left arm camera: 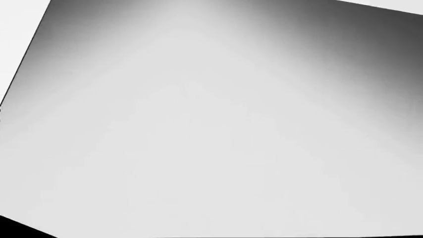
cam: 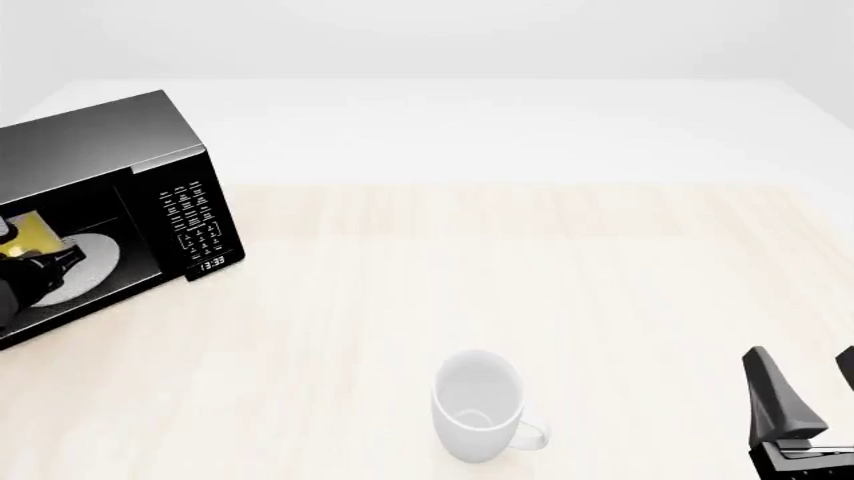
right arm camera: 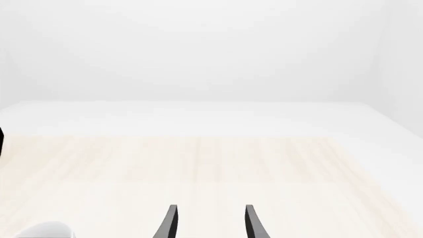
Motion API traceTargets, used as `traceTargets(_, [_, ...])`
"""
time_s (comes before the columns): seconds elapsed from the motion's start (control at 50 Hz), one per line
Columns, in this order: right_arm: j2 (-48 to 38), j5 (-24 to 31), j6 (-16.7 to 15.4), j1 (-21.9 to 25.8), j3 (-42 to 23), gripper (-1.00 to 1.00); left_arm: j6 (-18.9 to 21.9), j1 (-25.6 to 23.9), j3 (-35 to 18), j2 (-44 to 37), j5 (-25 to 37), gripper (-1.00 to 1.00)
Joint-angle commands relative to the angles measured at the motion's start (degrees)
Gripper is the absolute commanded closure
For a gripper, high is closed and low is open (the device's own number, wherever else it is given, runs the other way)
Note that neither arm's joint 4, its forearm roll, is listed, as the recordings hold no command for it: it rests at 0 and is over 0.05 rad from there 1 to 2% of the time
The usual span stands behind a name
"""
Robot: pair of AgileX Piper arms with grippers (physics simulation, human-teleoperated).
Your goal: Put the yellow and white mug in the microwave and close it.
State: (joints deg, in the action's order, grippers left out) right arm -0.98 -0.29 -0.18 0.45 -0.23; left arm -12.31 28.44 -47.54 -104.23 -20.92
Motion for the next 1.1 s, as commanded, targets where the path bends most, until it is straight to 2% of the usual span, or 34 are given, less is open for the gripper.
traceTargets(0.02, [0.0, 0.0, 0.0, 0.0, 0.0, -1.00, 0.5, 0.2, -1.2, -2.9, -0.4, 1.00])
traceTargets(0.56, [-0.1, 0.0, 0.0, 0.0, 0.0, -1.00, 0.6, -0.1, -1.6, -5.0, 0.6, 1.00])
traceTargets(0.58, [-0.1, 0.0, 0.0, 0.0, 0.0, -1.00, 0.8, -0.2, -1.8, -5.2, 0.8, -1.00])
traceTargets(1.1, [-0.1, 0.0, 0.0, 0.1, 0.0, -1.00, 1.9, 0.0, 1.7, -0.5, -0.1, -1.00])
